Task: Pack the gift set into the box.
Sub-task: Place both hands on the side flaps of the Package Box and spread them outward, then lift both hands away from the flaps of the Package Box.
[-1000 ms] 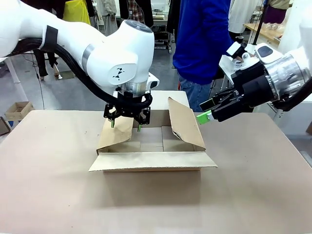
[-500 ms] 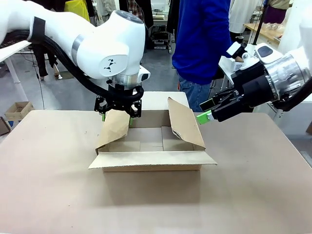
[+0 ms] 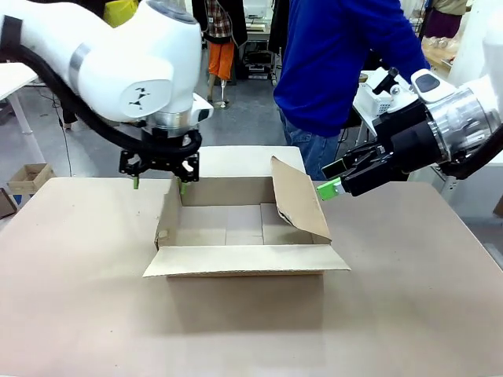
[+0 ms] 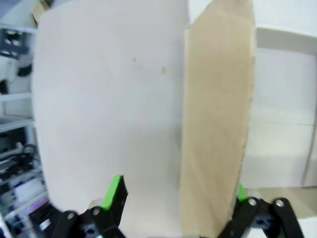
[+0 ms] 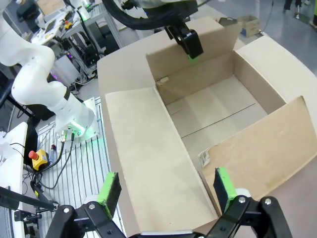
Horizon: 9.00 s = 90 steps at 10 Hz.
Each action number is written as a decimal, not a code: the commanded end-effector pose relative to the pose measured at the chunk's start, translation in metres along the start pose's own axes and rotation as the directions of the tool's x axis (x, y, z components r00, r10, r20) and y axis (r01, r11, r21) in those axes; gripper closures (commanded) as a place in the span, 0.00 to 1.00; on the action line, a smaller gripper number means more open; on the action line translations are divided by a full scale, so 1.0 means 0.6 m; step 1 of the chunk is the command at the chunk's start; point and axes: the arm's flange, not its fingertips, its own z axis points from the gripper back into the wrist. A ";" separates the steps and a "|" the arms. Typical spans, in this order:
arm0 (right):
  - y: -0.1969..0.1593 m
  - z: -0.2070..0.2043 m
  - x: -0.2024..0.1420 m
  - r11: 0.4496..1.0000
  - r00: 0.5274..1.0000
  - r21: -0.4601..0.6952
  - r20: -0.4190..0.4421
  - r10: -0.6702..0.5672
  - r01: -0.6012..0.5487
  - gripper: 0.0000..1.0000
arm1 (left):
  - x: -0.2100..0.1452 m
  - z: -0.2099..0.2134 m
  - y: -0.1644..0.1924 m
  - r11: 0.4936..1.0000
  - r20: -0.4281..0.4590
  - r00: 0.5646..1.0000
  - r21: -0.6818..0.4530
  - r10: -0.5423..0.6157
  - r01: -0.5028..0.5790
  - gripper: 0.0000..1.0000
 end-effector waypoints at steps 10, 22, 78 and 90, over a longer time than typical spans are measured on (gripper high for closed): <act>0.003 0.002 0.005 1.000 1.000 -0.001 -0.015 -0.011 0.011 0.00 | -0.001 -0.160 0.297 0.749 -0.075 0.997 -0.660 0.009 -0.057 0.00; 0.056 -0.158 0.264 0.909 0.657 -0.341 -0.632 -0.411 0.241 0.00 | 0.003 -0.139 0.290 0.816 -0.080 0.995 -0.569 0.065 -0.099 0.00; -0.228 -0.094 0.047 -0.124 0.249 -0.857 0.279 -0.927 0.500 0.00 | 0.003 -0.139 0.290 0.816 -0.080 0.995 -0.569 0.065 -0.099 0.00; -0.228 -0.094 0.047 -0.124 0.249 -0.857 0.279 -0.927 0.500 0.00 | 0.003 -0.139 0.290 0.816 -0.080 0.995 -0.569 0.065 -0.099 0.00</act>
